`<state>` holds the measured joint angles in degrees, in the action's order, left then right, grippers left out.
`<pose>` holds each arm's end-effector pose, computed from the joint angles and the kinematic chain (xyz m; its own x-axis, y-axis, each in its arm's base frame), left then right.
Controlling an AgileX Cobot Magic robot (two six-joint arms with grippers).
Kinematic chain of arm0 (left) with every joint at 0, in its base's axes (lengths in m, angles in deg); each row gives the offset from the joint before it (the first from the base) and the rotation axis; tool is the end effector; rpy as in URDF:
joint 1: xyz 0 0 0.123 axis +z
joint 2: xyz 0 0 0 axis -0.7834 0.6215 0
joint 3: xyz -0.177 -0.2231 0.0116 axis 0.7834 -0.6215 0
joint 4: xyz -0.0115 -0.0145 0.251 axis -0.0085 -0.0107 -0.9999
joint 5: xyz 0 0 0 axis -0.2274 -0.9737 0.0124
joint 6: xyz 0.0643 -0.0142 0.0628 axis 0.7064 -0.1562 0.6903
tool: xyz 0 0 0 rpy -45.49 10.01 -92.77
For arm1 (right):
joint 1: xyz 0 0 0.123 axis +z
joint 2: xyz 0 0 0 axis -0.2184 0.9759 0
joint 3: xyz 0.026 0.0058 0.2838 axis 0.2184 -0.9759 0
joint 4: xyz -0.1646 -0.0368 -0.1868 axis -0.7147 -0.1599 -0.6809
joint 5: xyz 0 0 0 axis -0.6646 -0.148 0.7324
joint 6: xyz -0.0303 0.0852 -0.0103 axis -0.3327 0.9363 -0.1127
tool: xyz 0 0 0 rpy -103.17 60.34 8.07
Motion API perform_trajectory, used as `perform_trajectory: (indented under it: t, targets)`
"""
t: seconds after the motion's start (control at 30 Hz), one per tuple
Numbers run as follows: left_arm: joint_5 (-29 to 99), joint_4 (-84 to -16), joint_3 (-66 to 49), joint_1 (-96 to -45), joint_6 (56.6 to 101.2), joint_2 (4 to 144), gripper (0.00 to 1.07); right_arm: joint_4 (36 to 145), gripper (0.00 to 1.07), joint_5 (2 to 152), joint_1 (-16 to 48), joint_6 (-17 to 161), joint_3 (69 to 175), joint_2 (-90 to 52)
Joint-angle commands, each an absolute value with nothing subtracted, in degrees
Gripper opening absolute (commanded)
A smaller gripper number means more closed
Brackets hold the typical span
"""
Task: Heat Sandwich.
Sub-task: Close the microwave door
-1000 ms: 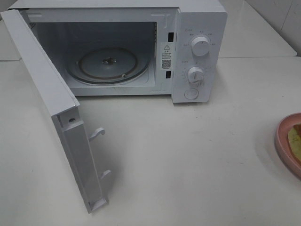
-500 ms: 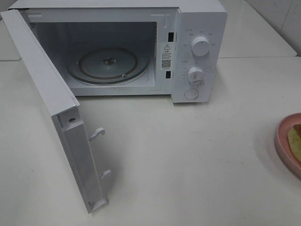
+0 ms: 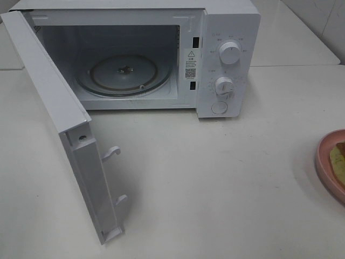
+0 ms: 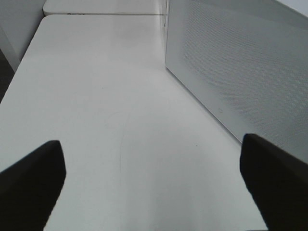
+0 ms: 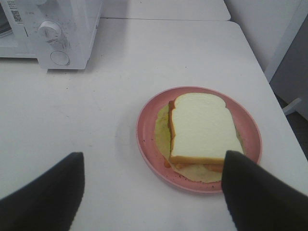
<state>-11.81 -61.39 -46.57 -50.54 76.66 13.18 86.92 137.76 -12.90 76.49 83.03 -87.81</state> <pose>0.0129 -0.0042 0.2985 -0.4741 -0.0126 -0.8804 0.0234 0.9994 -0.0269 -0.0030 -0.0040 0.2818 -0.3992 -0.0268 -0.9165 0.0343 0.9984 -0.0441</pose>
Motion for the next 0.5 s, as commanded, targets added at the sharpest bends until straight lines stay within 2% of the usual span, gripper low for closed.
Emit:
perform_trajectory:
  t: [0.03,0.1,0.13,0.17,0.27,0.3,0.33,0.37,0.4,0.43,0.47,0.5]
  targets:
    - [-7.22,-60.76,-46.12,-50.43,76.6,17.88,0.84,86.81,0.76,137.53,-13.36,76.49,83.03,-89.41]
    - [-4.64,-60.76,-46.12,-50.43,76.6,20.57,0.76,86.81,0.76,137.53,-13.36,76.49,83.03,-89.41]
    - [-4.64,-60.76,-46.12,-50.43,76.6,20.57,0.76,86.81,0.76,137.53,-13.36,76.49,83.03,-89.41]
    - [-2.01,-60.76,-46.12,-50.43,76.6,22.92,0.66,86.81,0.76,137.53,-13.36,76.49,83.03,-89.41]
    - [1.2,-60.93,-46.12,-50.43,76.6,26.59,0.45,86.81,0.76,137.53,-13.36,76.49,83.03,-89.41]
    - [1.2,-60.93,-46.12,-50.43,76.6,26.59,0.45,86.81,0.76,137.53,-13.36,76.49,83.03,-89.41]
    - [3.32,-60.93,-46.12,-50.43,76.6,29.45,0.31,86.81,0.76,137.53,-13.36,76.49,83.03,-89.41]
    - [4.29,-60.93,-46.12,-50.43,76.6,31.0,0.23,86.81,0.76,137.53,-13.36,76.49,83.03,-89.41]
    - [4.98,-60.93,-46.12,-50.43,76.6,32.26,0.17,86.81,0.76,137.53,-13.36,76.49,83.03,-89.41]
    - [4.98,-60.93,-46.12,-50.43,76.6,32.26,0.17,86.81,0.76,137.53,-13.36,76.49,83.03,-89.41]
    - [6.7,-60.99,-46.12,-50.43,76.6,35.47,0.02,86.81,0.76,137.53,-13.36,76.49,83.03,-89.41]
    - [7.27,-60.99,-46.12,-50.43,76.66,36.79,0.0,86.81,0.76,137.53,-13.36,76.49,83.03,-89.41]
